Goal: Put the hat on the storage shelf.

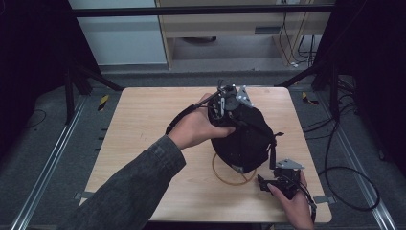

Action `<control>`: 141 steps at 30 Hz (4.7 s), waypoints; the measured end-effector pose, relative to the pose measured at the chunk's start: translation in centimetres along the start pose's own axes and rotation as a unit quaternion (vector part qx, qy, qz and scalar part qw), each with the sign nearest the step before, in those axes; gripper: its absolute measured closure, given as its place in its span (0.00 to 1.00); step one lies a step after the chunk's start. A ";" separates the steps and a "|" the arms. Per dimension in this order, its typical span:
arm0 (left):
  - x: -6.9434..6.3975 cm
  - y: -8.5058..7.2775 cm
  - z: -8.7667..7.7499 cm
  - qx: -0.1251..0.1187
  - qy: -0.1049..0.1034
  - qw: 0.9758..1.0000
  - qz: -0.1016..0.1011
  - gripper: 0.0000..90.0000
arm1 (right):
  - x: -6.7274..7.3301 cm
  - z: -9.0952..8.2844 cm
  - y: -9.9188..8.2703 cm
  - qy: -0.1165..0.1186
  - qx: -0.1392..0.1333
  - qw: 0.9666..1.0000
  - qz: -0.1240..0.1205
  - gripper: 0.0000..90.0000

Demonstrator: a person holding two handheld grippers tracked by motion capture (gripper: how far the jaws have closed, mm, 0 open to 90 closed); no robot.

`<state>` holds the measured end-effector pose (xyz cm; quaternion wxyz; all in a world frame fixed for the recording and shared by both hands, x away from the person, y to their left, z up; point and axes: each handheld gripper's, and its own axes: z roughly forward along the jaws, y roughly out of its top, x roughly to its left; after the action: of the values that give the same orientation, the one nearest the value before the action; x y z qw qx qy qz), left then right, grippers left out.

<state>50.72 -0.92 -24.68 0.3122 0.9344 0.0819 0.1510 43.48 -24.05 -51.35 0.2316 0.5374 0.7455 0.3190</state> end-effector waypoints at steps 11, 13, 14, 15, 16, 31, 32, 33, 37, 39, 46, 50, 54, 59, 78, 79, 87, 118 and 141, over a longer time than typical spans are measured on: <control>-0.1 -0.1 0.1 -0.002 0.003 1.000 0.005 0.63 | 0.0 0.0 0.0 0.001 0.000 1.000 0.001 0.01; -0.1 -0.1 0.1 -0.003 0.003 1.000 0.007 0.58 | 0.0 0.0 0.0 0.000 0.000 1.000 0.001 0.01; -0.1 -0.1 0.1 -0.003 0.002 1.000 0.009 0.56 | 0.0 0.0 0.0 0.001 0.001 1.000 0.002 0.01; -0.2 -0.1 0.1 -0.002 0.002 1.000 0.011 0.54 | 0.0 0.0 0.0 0.000 0.000 1.000 0.001 0.01; -0.2 -0.1 0.1 -0.002 0.002 1.000 0.013 0.52 | 0.0 0.0 0.0 0.001 0.001 1.000 0.002 0.01; -0.1 -0.9 -0.6 -0.029 0.018 0.999 -0.014 0.06 | 0.0 0.0 0.0 0.001 0.001 1.000 0.001 0.01; -0.2 -0.9 -0.6 -0.030 0.013 0.999 -0.016 0.05 | 0.0 0.0 0.0 0.001 0.000 1.000 0.001 0.01; -0.3 -1.0 -0.7 -0.032 0.011 0.999 -0.014 0.05 | 0.0 0.0 0.0 0.001 0.000 1.000 0.001 0.01; -0.6 -1.0 -0.9 -0.030 0.009 0.999 -0.009 0.05 | 0.0 0.0 0.0 0.001 0.000 1.000 0.001 0.01; -0.8 -1.0 -0.9 -0.028 0.010 1.000 -0.008 0.05 | 0.0 0.0 0.0 0.001 0.000 1.000 0.001 0.01; -1.4 -0.9 -1.7 -0.036 0.017 0.999 0.003 0.05 | 0.0 0.0 0.0 0.001 0.000 1.000 0.001 0.01; -1.6 -0.9 -2.3 -0.051 0.021 0.998 -0.001 0.05 | 0.0 0.0 0.0 0.001 0.001 1.000 0.001 0.01; -2.1 -1.0 -3.3 -0.055 0.020 0.998 0.004 0.04 | 0.0 0.0 0.0 0.000 0.000 1.000 0.001 0.01; -2.4 -1.4 -4.2 -0.062 0.023 0.998 -0.001 0.04 | 0.1 0.0 0.0 0.000 0.000 1.000 0.001 0.01; -2.1 -4.8 -5.7 -0.085 0.041 0.995 -0.026 0.04 | 0.0 -0.1 -0.1 0.001 0.001 1.000 -0.002 0.01; -1.9 -5.0 -5.9 -0.092 0.044 0.994 -0.034 0.04 | 0.0 -0.1 -0.1 0.001 0.001 1.000 -0.002 0.01; -1.0 -7.2 -6.9 -0.096 0.050 0.993 -0.052 0.04 | 0.0 -0.1 -0.1 0.001 0.000 1.000 -0.004 0.01; -0.5 -21.4 -6.0 -0.052 0.075 0.986 -0.141 0.04 | 0.1 -0.2 -0.1 0.003 0.001 1.000 -0.001 0.01; -2.6 -27.3 -0.6 -0.001 0.069 0.987 -0.148 0.04 | 0.1 -0.2 -0.1 0.003 0.001 1.000 0.002 0.01</control>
<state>46.44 20.43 -41.42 0.3254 0.8992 0.2400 0.1673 43.25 -24.00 -51.31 0.2283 0.5379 0.7456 0.3203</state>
